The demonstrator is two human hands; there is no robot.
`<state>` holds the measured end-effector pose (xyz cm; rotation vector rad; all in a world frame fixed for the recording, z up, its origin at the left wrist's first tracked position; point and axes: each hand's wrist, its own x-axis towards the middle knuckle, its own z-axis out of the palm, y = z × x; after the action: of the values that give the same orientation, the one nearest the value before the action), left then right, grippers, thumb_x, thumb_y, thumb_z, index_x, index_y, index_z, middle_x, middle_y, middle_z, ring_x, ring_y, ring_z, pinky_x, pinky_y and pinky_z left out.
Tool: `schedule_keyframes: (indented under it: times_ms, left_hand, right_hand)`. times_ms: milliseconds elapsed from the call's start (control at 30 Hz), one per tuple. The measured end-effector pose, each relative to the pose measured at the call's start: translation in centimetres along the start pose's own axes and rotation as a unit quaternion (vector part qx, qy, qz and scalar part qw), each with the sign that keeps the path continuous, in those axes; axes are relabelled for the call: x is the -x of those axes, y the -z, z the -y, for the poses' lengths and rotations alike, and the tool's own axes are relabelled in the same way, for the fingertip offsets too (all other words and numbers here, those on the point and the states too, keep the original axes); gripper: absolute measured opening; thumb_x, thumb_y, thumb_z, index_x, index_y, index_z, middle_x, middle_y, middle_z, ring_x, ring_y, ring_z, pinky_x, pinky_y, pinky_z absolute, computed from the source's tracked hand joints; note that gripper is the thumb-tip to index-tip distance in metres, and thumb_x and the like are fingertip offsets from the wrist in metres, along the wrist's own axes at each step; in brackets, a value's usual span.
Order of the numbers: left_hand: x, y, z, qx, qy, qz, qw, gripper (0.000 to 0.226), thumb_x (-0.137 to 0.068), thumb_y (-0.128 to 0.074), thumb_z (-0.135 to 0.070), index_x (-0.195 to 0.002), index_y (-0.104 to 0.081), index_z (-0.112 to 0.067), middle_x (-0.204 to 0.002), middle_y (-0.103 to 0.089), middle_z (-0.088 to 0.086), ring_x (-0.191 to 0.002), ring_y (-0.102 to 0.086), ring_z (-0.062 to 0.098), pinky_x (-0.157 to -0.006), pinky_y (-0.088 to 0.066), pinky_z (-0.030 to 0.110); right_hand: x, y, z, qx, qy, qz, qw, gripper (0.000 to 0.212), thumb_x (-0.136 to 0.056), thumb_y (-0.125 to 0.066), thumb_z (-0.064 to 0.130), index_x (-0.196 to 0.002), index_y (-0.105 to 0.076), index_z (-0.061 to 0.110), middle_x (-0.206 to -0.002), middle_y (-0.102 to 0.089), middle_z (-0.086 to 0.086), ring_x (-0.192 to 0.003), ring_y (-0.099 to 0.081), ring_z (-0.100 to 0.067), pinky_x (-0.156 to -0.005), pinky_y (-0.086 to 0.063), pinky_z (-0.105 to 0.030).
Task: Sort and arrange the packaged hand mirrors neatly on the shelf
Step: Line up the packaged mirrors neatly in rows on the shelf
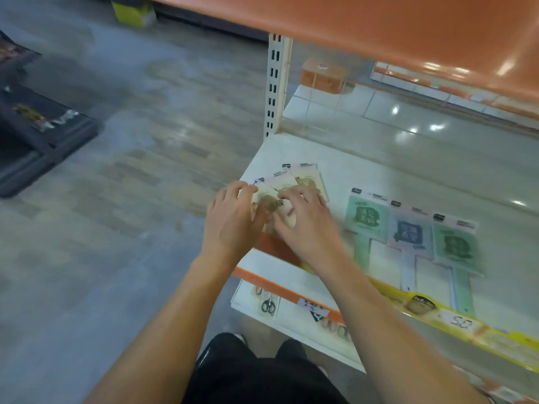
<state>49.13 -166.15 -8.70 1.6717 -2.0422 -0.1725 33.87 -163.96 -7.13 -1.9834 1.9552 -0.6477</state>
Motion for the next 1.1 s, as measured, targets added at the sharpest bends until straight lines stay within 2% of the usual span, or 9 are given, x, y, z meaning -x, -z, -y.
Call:
schedule_keyframes:
  times_ms: [167,400,600,867,1100]
  left_hand:
    - [-0.8,0.6,3.0,0.014,-0.007,0.002,1.0,0.045,-0.085,-0.034,-0.042,-0.109,-0.06,-0.015,-0.116,-0.059,0.004,-0.099,-0.058,0.031,-0.077,-0.041,0.038]
    - [-0.8,0.9,4.2,0.015,0.009,0.013,1.0,0.047,-0.084,-0.032,-0.041,-0.11,-0.061,-0.014,-0.117,-0.06,0.003,-0.099,-0.057,0.031,-0.078,-0.043,0.039]
    - [-0.3,1.0,4.0,-0.008,0.054,0.026,0.998,0.032,-0.091,-0.048,-0.032,-0.118,-0.057,-0.019,-0.125,-0.056,0.0,-0.109,-0.053,0.027,-0.084,-0.039,0.039]
    - [0.3,0.7,3.3,-0.018,0.093,0.017,0.995,0.032,-0.092,-0.049,-0.032,-0.12,-0.056,-0.021,-0.126,-0.054,-0.002,-0.108,-0.052,0.026,-0.081,-0.036,0.036]
    - [0.2,0.7,2.8,-0.013,0.102,0.013,0.995,0.033,-0.092,-0.05,-0.032,-0.122,-0.056,-0.019,-0.126,-0.054,-0.002,-0.109,-0.051,0.025,-0.085,-0.036,0.036]
  right_hand:
    - [-1.2,-2.0,2.1,0.016,-0.007,0.012,1.0,0.04,-0.082,-0.066,0.037,-0.119,-0.062,0.024,-0.133,-0.051,0.0,-0.125,-0.045,-0.025,-0.106,-0.037,-0.044]
    - [-1.8,-2.5,3.2,0.061,0.001,0.057,0.997,0.042,-0.086,-0.063,0.039,-0.127,-0.058,0.03,-0.142,-0.044,0.005,-0.136,-0.035,-0.02,-0.111,-0.026,-0.039]
    - [-2.7,-2.6,2.8,0.079,0.027,0.085,0.993,0.037,-0.085,-0.064,0.045,-0.12,-0.061,0.035,-0.146,-0.041,0.004,-0.137,-0.033,-0.023,-0.112,-0.028,-0.043]
    - [-3.3,-2.4,2.1,0.083,0.049,0.109,0.989,0.032,-0.085,-0.063,0.044,-0.117,-0.064,0.037,-0.149,-0.038,0.005,-0.137,-0.032,-0.021,-0.11,-0.028,-0.039]
    - [-3.7,-2.1,2.2,0.1,0.069,0.131,0.984,0.041,-0.082,-0.066,0.048,-0.12,-0.061,0.035,-0.151,-0.035,0.005,-0.135,-0.034,-0.023,-0.107,-0.032,-0.039]
